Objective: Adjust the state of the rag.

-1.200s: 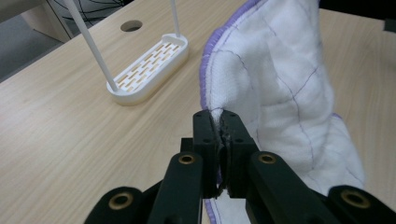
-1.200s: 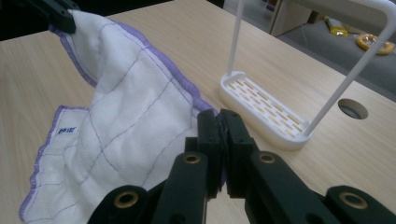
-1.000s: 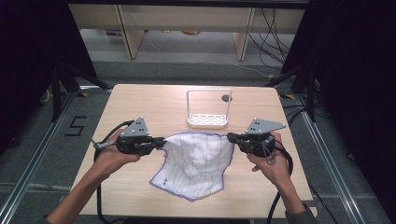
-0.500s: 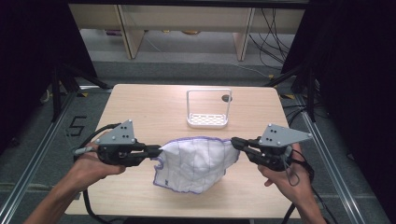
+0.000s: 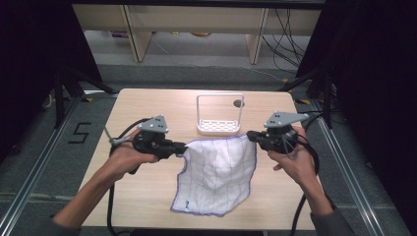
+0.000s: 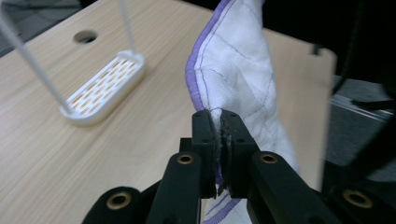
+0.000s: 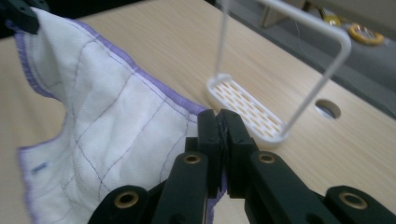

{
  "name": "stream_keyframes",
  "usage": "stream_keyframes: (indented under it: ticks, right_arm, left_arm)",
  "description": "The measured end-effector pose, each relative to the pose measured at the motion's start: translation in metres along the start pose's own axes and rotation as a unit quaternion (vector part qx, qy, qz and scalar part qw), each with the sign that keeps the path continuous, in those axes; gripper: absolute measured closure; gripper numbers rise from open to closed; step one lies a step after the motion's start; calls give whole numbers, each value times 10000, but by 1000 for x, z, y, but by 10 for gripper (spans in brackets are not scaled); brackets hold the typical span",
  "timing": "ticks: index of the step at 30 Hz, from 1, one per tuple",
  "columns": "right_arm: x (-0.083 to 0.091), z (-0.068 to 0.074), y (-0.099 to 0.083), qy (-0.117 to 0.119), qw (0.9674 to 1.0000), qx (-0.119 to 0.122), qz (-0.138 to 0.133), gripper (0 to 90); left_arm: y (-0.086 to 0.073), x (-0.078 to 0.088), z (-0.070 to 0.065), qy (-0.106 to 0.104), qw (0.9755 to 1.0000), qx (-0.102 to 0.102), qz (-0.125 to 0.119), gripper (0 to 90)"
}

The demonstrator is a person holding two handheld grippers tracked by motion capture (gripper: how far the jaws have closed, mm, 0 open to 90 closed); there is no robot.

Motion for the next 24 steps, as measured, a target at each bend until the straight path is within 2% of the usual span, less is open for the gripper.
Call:
stream_keyframes:
  ticks: [1, 2, 3, 5, 6, 8, 9, 12, 14, 16, 17, 19, 20, 21, 22, 23, 24]
  right_arm:
    - [-30, -12, -9, -243, 9990, -73, 356, 881]
    - [-30, -12, -9, -243, 9990, -73, 356, 881]
    - [-60, -22, -19, -293, 9977, -142, 589, 881]
    - [-86, -27, -27, -351, 9959, -211, 809, 881]
    - [-100, -28, -32, -398, 9956, -306, 791, 881]
    - [-117, -30, -38, -356, 9927, -311, 1110, 881]
    - [-125, -29, -41, -392, 9925, -356, 1098, 881]
    - [-143, -29, -46, -391, 9906, -373, 1254, 880]
    - [-153, -29, -49, -512, 9900, -371, 1260, 879]
    - [-156, -30, -50, -522, 9889, -337, 1350, 878]
    - [-160, -30, -53, -604, 9867, -349, 1471, 877]
    - [-162, -30, -56, -627, 9862, -319, 1501, 875]
    - [-162, -30, -56, -627, 9862, -319, 1501, 875]
    - [-161, -30, -58, -702, 9847, -307, 1564, 863]
    - [-161, -30, -58, -702, 9847, -307, 1564, 863]
    - [-161, -31, -59, -735, 9851, -280, 1532, 849]
    - [-160, -31, -59, -784, 9839, -345, 1572, 814]
  left_arm:
    - [-10, -23, 19, 200, 9996, 89, 198, 849]
    - [-10, -23, 19, 200, 9996, 89, 198, 847]
    - [-22, -41, 39, 384, 9980, 177, 465, 847]
    - [-33, -55, 55, 567, 9962, 330, 580, 847]
    - [-38, -60, 62, 634, 9952, 401, 631, 847]
    - [-46, -68, 72, 651, 9942, 578, 629, 844]
    - [-48, -71, 75, 711, 9938, 617, 587, 838]
    - [-52, -80, 82, 783, 9929, 677, 593, 819]
    - [-53, -82, 84, 795, 9929, 598, 653, 792]
    - [-55, -88, 86, 814, 9923, 639, 679, 760]
    - [-57, -91, 87, 834, 9916, 638, 757, 764]
    - [-59, -91, 86, 858, 9909, 651, 806, 749]
    - [-59, -91, 86, 858, 9909, 651, 806, 716]
    - [-59, -90, 86, 1005, 9889, 733, 809, 646]
    - [-59, -90, 86, 1005, 9889, 733, 809, 566]
    - [-59, -89, 85, 1171, 9867, 801, 789, 566]
    - [-58, -87, 84, 1279, 9850, 822, 817, 494]
Point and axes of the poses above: each handheld gripper's, and its own axes: x roughly backward along the jaws, y roughly out of its top, z roughly to its left, the point moved 1 cm from there along -x, roughly forward along the jaws, and after that the axes turned 5 degrees about -y, right-handed, at the moved point
